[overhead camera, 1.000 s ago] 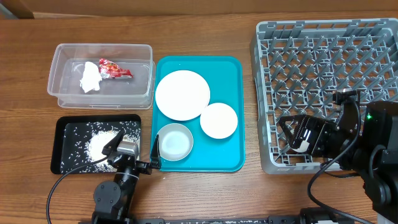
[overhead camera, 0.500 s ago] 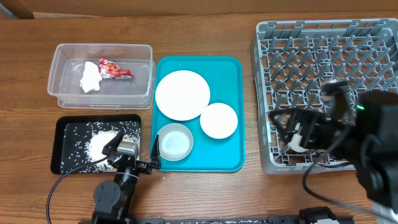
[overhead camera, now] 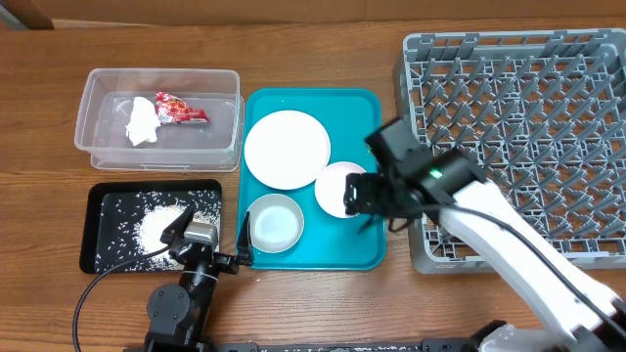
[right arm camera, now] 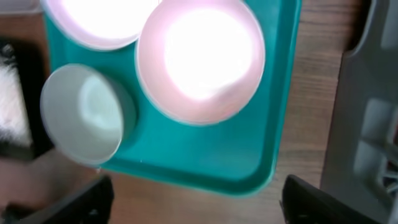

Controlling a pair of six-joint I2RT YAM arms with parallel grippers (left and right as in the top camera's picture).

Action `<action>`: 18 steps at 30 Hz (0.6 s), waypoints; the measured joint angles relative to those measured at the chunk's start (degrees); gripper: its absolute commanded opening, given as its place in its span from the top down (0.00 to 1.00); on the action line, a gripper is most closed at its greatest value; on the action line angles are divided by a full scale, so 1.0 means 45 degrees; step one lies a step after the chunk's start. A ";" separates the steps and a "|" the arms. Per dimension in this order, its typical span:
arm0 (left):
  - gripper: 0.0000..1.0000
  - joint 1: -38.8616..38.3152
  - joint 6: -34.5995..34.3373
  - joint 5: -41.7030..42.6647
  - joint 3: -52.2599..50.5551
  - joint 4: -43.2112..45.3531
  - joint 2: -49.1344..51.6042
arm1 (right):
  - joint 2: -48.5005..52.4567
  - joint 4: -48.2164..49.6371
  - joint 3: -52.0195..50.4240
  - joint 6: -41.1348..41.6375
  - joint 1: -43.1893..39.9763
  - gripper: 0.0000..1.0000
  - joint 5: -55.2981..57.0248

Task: Sort waste into correct bins and load items into the dishwasher
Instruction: 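Reach right gripper to the pink plate and grasp its rim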

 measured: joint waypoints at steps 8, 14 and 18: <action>0.00 0.0000 0.0000 0.0000 0.0000 0.0000 0.0000 | 0.3211 0.1841 -0.0015 0.0495 -0.0753 0.37 0.0729; 0.00 0.0000 0.0000 0.0000 0.0000 0.0000 0.0000 | 0.4269 0.2297 -0.0083 0.0525 -0.1020 0.80 0.0835; 0.00 0.0000 0.0000 0.0000 0.0000 0.0000 0.0000 | 0.4274 0.2293 -0.0087 0.0670 -0.1010 0.96 0.0831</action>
